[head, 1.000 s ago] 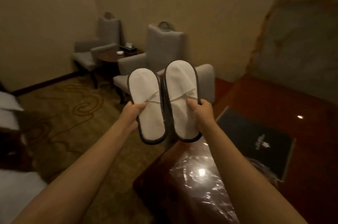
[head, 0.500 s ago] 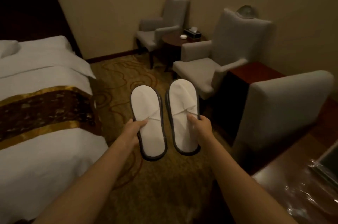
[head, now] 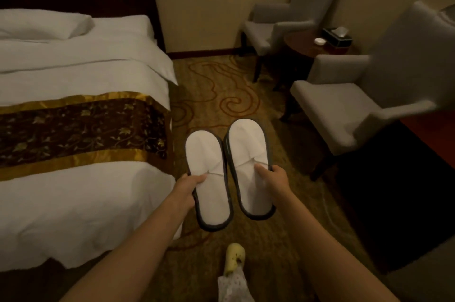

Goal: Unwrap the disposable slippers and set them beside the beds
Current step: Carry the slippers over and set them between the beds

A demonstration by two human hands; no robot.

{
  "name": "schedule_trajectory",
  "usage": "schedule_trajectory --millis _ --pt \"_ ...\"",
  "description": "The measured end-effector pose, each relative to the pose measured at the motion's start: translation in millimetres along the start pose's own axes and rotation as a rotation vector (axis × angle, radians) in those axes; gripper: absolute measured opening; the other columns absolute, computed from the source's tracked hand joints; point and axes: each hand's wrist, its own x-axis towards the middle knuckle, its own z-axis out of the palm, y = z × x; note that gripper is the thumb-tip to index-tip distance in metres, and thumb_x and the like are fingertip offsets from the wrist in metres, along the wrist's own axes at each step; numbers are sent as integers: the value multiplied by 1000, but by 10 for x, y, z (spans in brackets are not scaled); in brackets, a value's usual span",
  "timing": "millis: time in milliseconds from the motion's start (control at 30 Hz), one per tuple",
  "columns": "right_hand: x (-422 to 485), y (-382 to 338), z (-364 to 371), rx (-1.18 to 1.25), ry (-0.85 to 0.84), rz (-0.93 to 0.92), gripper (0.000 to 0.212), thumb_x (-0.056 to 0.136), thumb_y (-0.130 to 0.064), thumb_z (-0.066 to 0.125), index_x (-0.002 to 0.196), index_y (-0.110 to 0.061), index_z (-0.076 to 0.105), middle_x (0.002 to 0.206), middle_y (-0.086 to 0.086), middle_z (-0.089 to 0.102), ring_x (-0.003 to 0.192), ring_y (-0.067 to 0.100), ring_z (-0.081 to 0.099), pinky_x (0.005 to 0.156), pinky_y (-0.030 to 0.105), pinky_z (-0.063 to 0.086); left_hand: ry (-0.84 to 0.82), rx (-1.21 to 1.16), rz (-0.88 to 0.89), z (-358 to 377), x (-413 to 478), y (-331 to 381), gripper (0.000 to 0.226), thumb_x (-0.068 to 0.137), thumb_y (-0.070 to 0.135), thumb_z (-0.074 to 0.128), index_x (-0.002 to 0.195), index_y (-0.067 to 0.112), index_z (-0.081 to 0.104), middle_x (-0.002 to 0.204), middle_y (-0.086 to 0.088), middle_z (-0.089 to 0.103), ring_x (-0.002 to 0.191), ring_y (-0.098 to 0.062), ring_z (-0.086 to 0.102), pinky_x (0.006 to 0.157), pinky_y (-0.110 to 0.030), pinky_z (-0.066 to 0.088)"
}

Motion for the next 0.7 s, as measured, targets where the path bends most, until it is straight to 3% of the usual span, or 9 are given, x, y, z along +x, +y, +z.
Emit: schedule_trajectory --millis 133,333,433,500,600,700 --pt "756 -278 237 -36 -32 26 47 85 -40 61 120 -9 54 116 12 61 92 24 58 73 35 45 14 -59 -49 207 601 285 54 86 -3 60 136 2 43 136 -22 51 123 -39 50 102 -54 42" --pt "1806 -890 418 -128 -87 19 42 85 -38 63 114 -9 55 112 11 62 88 23 57 72 35 46 57 -144 -41 523 1396 824 52 86 -4 59 136 4 45 136 -22 51 124 -39 49 103 -52 41" --pt "2185 -1156 640 -139 -139 23 45 85 -36 63 118 -7 56 109 9 61 85 20 55 71 32 44 91 -181 -50 551 1700 1083 47 86 -5 58 132 0 49 132 -24 54 106 -37 57 94 -47 45" --pt "2466 -1347 800 -163 -173 4 44 85 -35 63 117 -6 57 114 12 62 83 18 55 67 30 44 109 -203 -44 554 1946 1247 43 87 -6 55 130 -3 50 120 -24 60 89 -31 59 90 -46 45" --pt "2922 -1641 1068 -197 -222 -5 49 85 -35 63 123 -4 55 119 15 61 91 23 54 73 34 44 140 -221 -26 580 2293 1514 40 89 -7 50 129 -4 50 94 -15 62 82 -28 58 90 -45 44" --pt "3362 -1920 1383 -249 -260 -21 51 86 -35 62 126 -4 52 122 16 60 93 24 54 76 34 45 166 -263 -37 549 2716 1807 38 89 -8 48 128 -7 50 89 -14 61 80 -28 57 86 -45 46"
